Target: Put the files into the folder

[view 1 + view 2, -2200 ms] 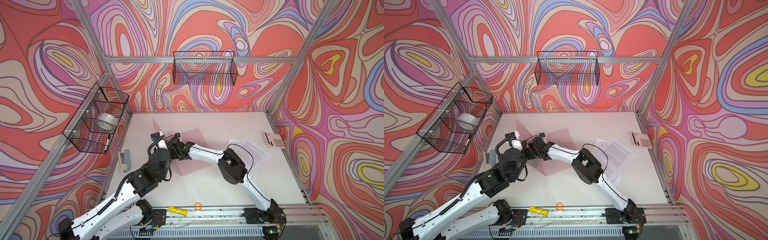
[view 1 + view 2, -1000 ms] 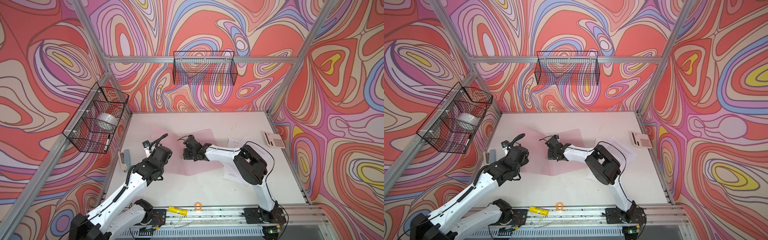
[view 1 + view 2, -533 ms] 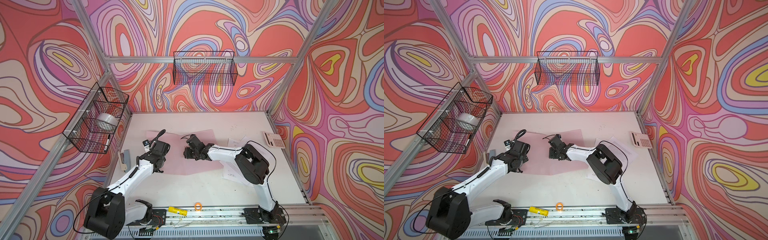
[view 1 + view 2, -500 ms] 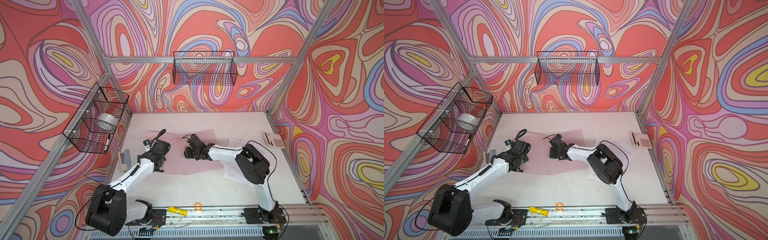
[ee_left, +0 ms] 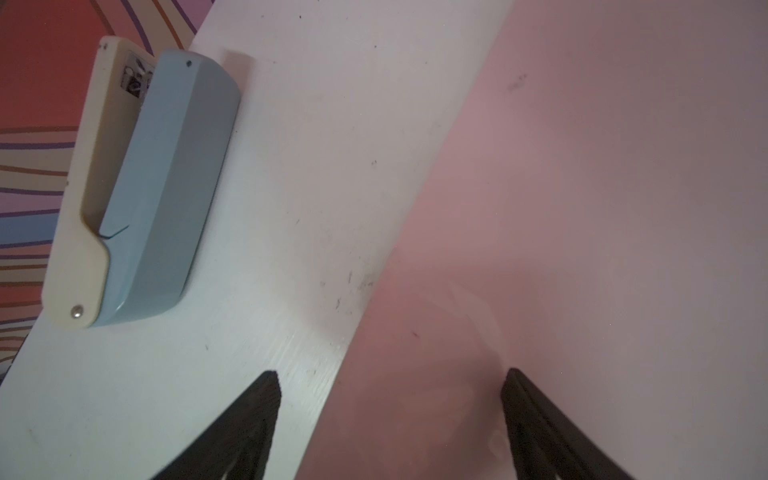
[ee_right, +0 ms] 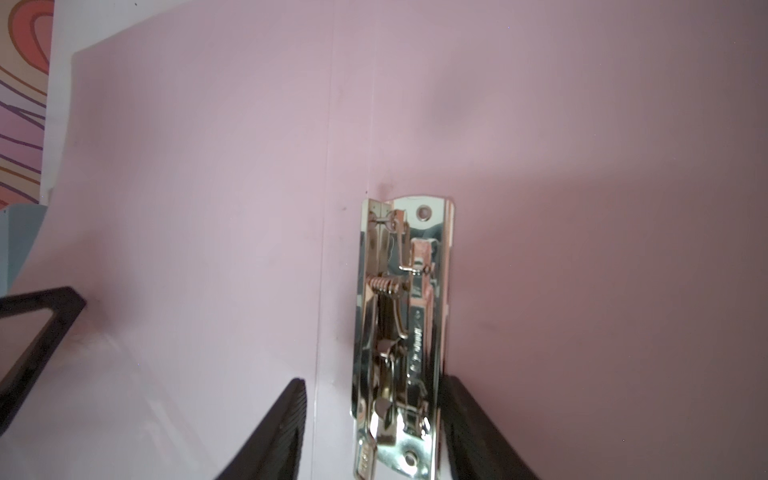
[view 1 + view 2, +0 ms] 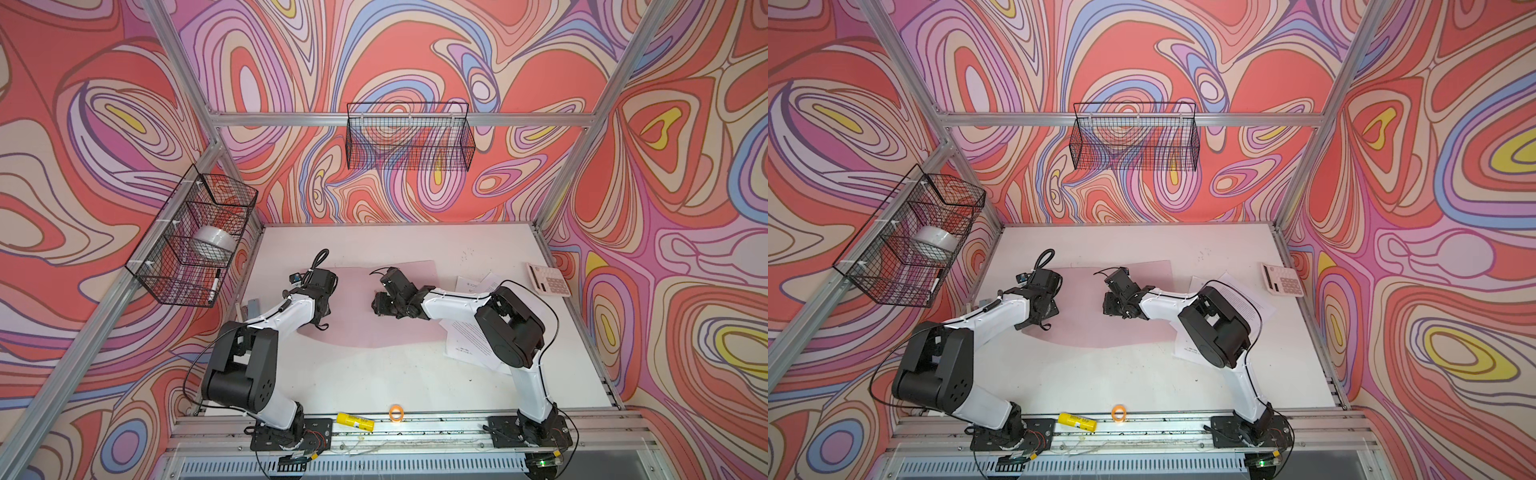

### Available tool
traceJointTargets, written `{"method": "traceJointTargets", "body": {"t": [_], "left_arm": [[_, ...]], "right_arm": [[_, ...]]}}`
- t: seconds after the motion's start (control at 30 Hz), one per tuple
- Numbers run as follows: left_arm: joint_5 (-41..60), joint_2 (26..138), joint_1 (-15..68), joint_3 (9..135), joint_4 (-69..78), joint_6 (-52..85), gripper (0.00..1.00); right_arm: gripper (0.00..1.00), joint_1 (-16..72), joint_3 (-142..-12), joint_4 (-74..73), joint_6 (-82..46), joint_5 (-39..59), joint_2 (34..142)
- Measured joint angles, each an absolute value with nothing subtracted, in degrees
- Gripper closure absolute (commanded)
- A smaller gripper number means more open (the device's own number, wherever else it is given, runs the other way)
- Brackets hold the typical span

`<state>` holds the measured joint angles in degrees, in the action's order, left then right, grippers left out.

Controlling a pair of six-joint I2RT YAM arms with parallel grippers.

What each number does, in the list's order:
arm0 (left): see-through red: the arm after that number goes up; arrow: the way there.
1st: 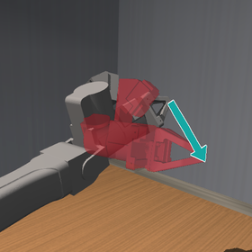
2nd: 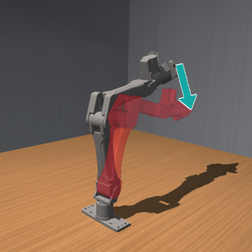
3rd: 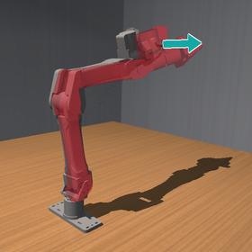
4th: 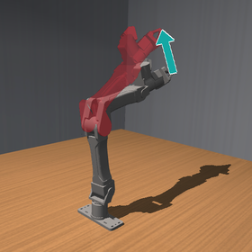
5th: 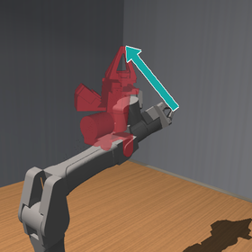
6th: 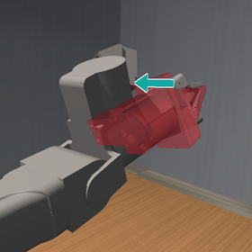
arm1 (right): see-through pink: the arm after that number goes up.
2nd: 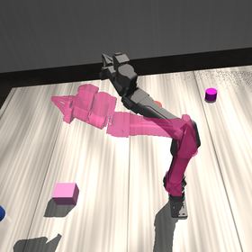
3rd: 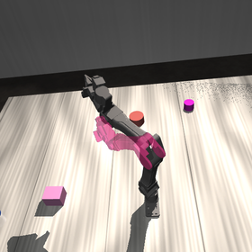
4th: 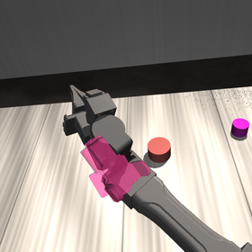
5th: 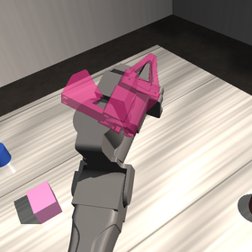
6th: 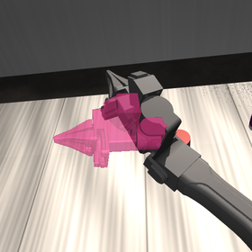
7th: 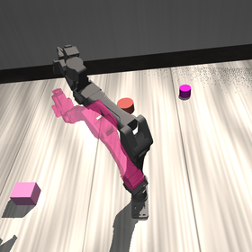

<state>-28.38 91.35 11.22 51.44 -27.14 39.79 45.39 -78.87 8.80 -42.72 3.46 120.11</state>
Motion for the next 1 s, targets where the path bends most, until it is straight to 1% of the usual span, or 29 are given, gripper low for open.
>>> {"method": "traceJointTargets", "body": {"t": [0.07, 0.17, 0.27, 0.37, 0.47, 0.57, 0.83, 1.0], "left_arm": [[-28.2, 93.5, 10.6, 53.3, -27.6, 39.5, 0.16], [-27.3, 96.0, 10.4, 55.9, -28.8, 38.6, 0.15], [-23.6, 98.0, 9.4, 57.9, -29.2, 37.3, 0.15], [-19.8, 99.1, 8.4, 58.5, -29.3, 36.0, 0.1], [-17.5, 99.2, 8.3, 58.5, -30.0, 34.7, 0.08], [-17.4, 99.2, 8.3, 59.2, -31.1, 34.4, 0.06], [-17.6, 99.2, 5.3, 60.8, -33.1, 34.7, 0.07], [-20.9, 99.0, 4.6, 63.6, -36.2, 36.3, 0.08]], "right_arm": [[0.45, 45.4, -79.1, 9.1, -42.7, 3.7, 120.2], [0.42, 45.1, -79.2, 9.5, -42.7, 4.2, 120.2], [0.39, 44.8, -79.5, 9.9, -42.9, 4.4, 120.2], [0.38, 44.6, -79.6, 9.9, -42.9, 4.5, 120.2], [0.38, 44.4, -79.7, 10.0, -42.9, 4.9, 120.2], [0.38, 44.1, -80.1, 10.1, -42.9, 5.7, 120.5], [0.39, 43.9, -80.5, 9.3, -42.9, 7.8, 121.1], [0.39, 43.9, -80.6, 8.6, -42.9, 9.0, 121.4]]}}
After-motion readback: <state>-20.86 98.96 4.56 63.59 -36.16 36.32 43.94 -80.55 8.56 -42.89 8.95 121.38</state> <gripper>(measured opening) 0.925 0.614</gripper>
